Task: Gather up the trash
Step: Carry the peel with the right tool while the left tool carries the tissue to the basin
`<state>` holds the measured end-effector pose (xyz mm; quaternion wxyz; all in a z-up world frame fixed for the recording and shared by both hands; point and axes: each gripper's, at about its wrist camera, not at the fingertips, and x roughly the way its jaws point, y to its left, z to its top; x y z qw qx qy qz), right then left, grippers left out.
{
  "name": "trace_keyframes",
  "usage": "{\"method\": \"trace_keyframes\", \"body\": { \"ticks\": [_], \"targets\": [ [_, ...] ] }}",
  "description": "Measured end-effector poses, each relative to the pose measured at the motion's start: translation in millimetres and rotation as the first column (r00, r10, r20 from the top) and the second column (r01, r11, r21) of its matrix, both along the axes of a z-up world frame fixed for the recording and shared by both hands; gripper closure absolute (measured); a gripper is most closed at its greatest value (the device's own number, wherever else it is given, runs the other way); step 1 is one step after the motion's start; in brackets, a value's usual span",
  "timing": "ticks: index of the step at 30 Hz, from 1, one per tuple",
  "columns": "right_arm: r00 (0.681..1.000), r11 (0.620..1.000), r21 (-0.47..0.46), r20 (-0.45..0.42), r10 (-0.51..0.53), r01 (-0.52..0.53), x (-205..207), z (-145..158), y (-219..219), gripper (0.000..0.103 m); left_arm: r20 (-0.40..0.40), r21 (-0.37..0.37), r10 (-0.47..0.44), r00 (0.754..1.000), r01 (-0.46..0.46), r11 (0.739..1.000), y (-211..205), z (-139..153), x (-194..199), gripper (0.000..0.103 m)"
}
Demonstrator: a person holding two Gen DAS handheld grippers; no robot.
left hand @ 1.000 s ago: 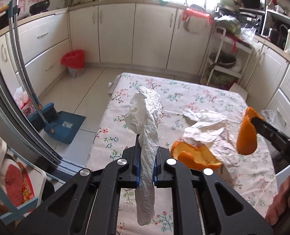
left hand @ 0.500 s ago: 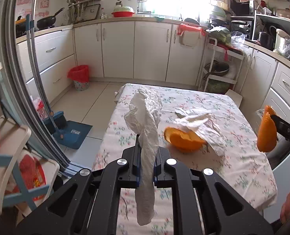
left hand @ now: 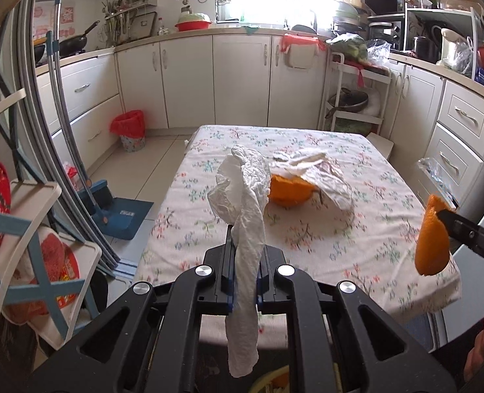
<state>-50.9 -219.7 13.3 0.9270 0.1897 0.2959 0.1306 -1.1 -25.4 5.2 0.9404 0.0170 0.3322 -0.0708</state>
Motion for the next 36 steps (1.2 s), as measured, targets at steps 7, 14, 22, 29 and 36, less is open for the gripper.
{"method": "trace_keyframes", "body": {
  "ticks": [7,14,22,29,36],
  "targets": [
    [0.998,1.000,-0.009,-0.052,0.024,-0.024,-25.0,-19.1,8.5,0.097,-0.021,0.001,-0.009,1.000,0.010,1.000,1.6,-8.5,-25.5,0.094],
    [0.995,0.999,-0.019,-0.090,0.042,-0.044,-46.6,-32.2,15.6,0.097,-0.035,0.003,-0.018,0.999,0.018,1.000,3.4,-15.0,-49.3,0.094],
    [0.988,0.996,-0.040,-0.136,0.073,-0.079,-64.1,-44.8,28.8,0.097,-0.043,0.003,-0.021,0.999,0.021,1.000,7.1,-19.4,-68.6,0.094],
    [0.954,0.984,-0.104,-0.280,0.111,-0.145,-68.5,-72.4,48.0,0.097,-0.049,0.002,-0.021,0.999,0.021,1.000,10.3,-21.1,-80.5,0.094],
    [0.905,0.974,-0.145,-0.413,0.101,-0.175,-69.3,-98.6,55.4,0.068,-0.088,-0.011,-0.048,0.995,0.047,0.999,9.8,-30.0,-100.5,0.094]
  ]
}}
